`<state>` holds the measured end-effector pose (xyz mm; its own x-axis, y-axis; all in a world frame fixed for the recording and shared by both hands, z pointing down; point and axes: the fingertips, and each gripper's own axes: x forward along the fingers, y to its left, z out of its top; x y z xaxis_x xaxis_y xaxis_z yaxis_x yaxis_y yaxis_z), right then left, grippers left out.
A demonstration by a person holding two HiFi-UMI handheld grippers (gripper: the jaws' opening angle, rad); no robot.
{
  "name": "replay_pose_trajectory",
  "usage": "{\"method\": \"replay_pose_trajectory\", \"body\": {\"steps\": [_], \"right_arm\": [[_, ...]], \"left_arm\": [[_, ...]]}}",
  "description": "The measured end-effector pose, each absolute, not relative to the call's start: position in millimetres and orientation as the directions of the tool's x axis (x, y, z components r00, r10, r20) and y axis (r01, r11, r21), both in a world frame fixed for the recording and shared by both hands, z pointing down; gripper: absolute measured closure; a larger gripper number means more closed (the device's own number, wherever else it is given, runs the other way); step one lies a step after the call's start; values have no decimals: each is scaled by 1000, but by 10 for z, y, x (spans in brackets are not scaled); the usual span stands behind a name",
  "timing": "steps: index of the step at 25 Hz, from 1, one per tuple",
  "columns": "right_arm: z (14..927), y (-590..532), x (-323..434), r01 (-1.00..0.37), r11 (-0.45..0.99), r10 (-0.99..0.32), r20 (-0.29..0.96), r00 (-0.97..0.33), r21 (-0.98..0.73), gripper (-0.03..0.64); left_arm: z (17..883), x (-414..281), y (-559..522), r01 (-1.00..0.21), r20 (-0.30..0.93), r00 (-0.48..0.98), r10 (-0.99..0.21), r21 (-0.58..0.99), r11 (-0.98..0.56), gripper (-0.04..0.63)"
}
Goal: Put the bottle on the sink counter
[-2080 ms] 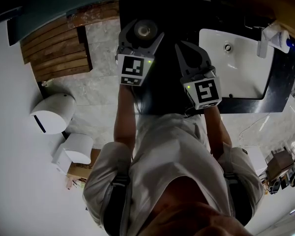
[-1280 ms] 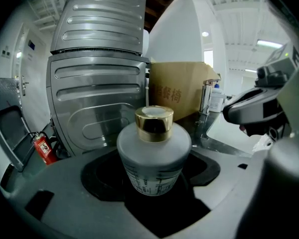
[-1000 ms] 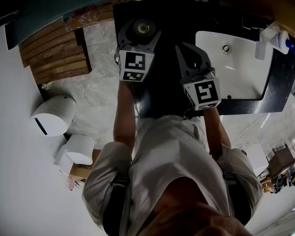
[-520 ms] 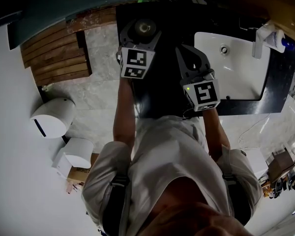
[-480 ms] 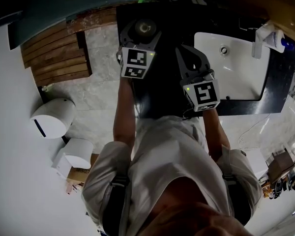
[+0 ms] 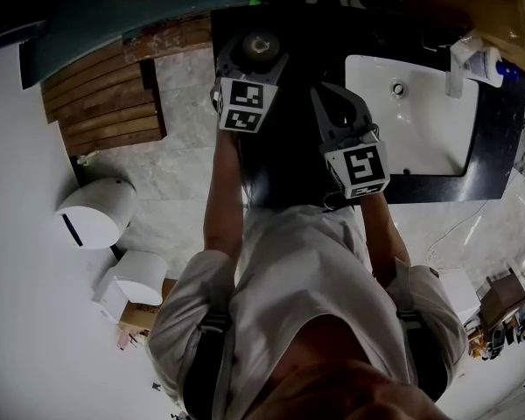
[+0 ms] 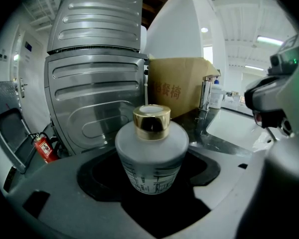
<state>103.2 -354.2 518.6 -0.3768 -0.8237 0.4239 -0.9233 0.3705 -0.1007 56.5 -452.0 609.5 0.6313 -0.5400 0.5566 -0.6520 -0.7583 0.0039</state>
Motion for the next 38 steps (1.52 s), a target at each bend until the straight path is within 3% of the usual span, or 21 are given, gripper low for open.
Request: {"method": "replay_pose_trajectory", "body": {"steps": [14, 26, 29, 38], "right_arm": [[5041, -3310, 953, -925, 372, -834, 410, -369, -75, 617], [4903, -3004, 834, -923, 383, -844, 389, -369, -43, 617], [4826, -2923, 779, -920, 390, -848, 378, -372, -31, 617], [4519, -2698, 640, -915, 402, -871, 315, -377, 17, 618]], "left_arm": [[6104, 420, -4267, -671, 561, 618, -550, 13, -741, 265], [5762, 140, -3726, -698, 494, 642, -587, 59, -713, 270], [5560, 58, -3638, -717, 448, 637, -627, 46, -695, 380], [5025, -166, -3313, -748, 334, 633, -699, 33, -662, 461]]}}
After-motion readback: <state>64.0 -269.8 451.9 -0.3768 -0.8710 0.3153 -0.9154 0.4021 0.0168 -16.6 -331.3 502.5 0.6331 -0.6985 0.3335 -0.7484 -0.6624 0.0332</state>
